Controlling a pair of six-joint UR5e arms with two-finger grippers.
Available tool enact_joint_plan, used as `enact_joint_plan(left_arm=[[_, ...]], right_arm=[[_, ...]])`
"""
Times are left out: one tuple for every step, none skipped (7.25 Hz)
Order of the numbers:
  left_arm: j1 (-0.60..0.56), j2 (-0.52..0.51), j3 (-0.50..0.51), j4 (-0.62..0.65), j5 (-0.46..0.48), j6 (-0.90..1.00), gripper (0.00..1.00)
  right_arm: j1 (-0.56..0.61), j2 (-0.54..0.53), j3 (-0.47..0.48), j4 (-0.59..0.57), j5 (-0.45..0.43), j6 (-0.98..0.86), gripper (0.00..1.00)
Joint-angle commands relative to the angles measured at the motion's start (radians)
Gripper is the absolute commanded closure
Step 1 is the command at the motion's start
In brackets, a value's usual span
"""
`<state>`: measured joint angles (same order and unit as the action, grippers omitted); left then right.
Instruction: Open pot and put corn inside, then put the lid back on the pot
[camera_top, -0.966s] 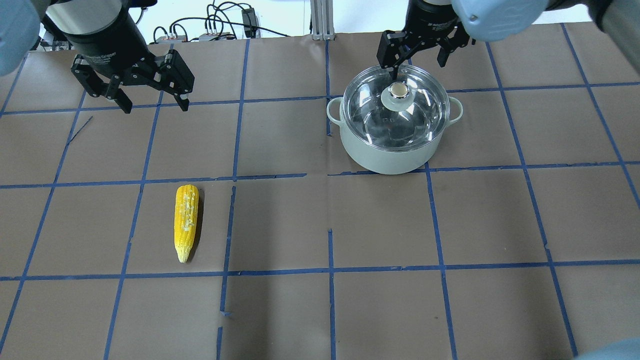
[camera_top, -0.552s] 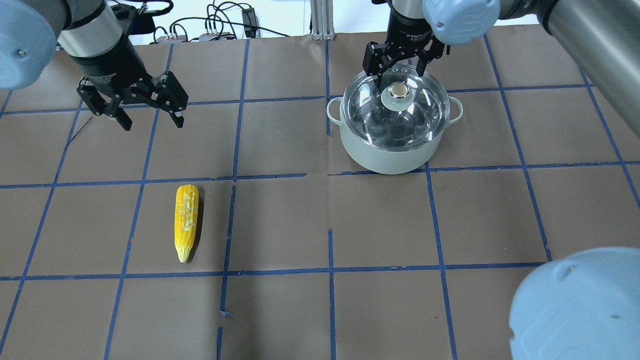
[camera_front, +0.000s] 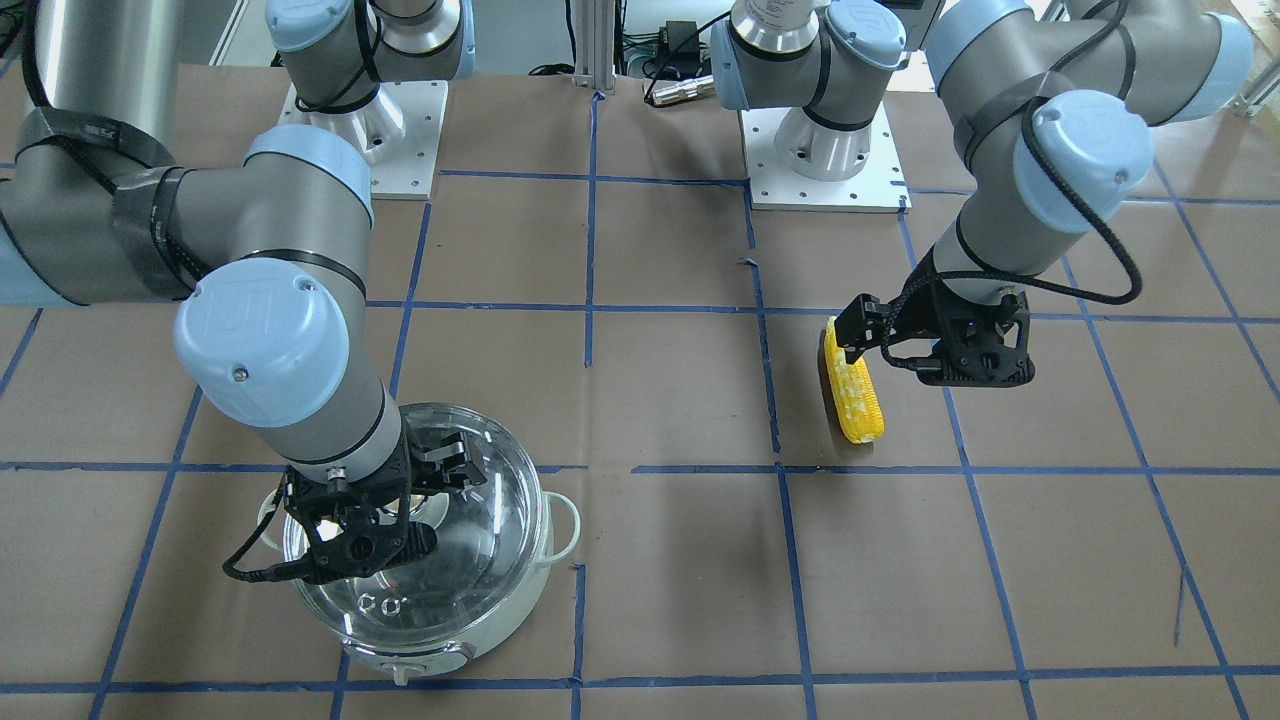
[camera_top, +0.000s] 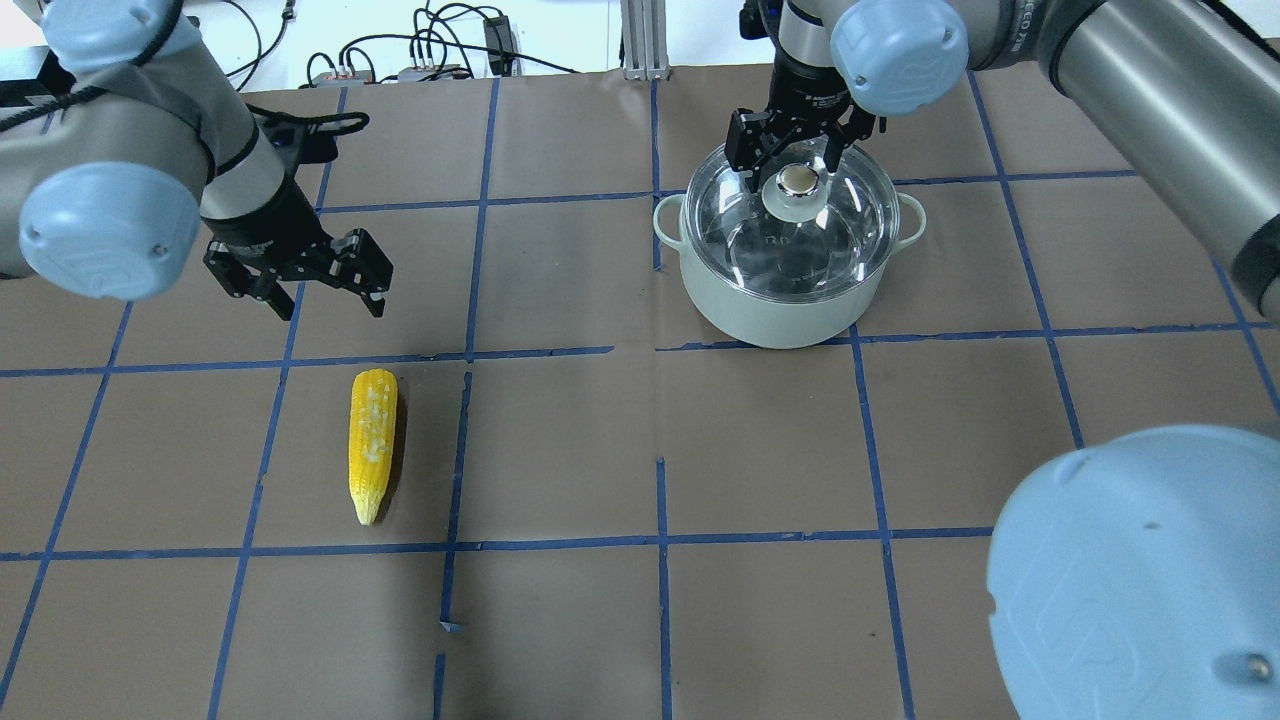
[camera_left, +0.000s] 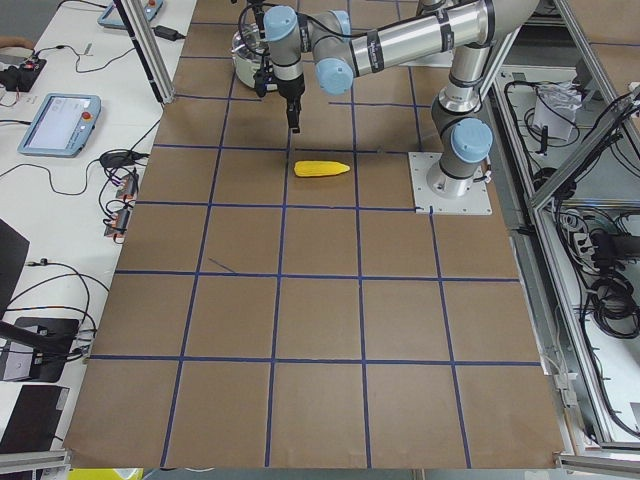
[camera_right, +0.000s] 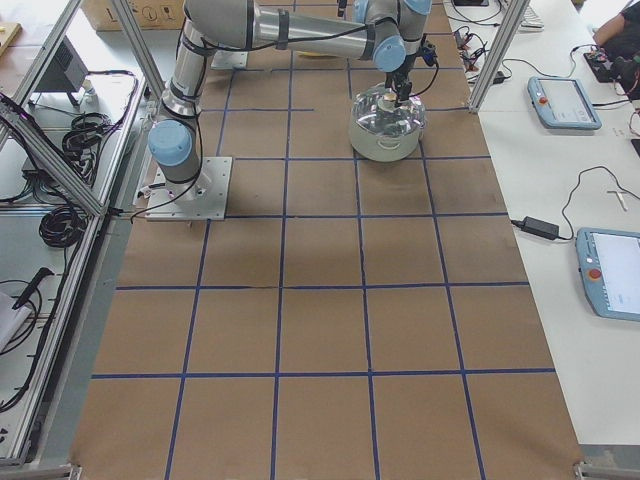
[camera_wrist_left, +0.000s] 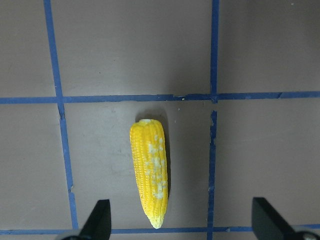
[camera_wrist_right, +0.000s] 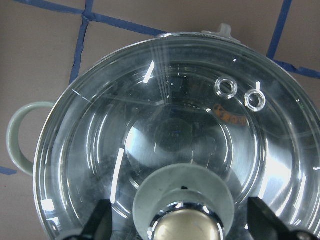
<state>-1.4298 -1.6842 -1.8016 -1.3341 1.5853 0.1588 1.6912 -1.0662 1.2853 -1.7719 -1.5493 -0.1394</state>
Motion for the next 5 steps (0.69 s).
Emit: enact_joint_plan(left_arm=[[0.066, -0.008, -0.112, 0.1, 0.002, 0.077, 0.0], [0.077, -0.011, -0.17, 0.113, -0.001, 0.073, 0.0], [0.078, -0.037, -0.247, 0.222, 0.001, 0.074, 0.0], [0.078, -0.079, -0.324, 0.386, 0.002, 0.068, 0.0], [0.077, -0.115, -0.362, 0.485, 0.007, 0.07, 0.0]], right_arm=[[0.004, 0.002, 0.017, -0.003, -0.006, 0.006, 0.18], [0.005, -0.003, 0.017, 0.008, -0.008, 0.009, 0.29], [0.005, -0.008, 0.017, 0.018, -0.009, 0.009, 0.4], [0.007, -0.012, 0.016, 0.02, -0.021, 0.009, 0.48], [0.007, -0.023, 0.0, 0.064, -0.029, 0.004, 0.54]])
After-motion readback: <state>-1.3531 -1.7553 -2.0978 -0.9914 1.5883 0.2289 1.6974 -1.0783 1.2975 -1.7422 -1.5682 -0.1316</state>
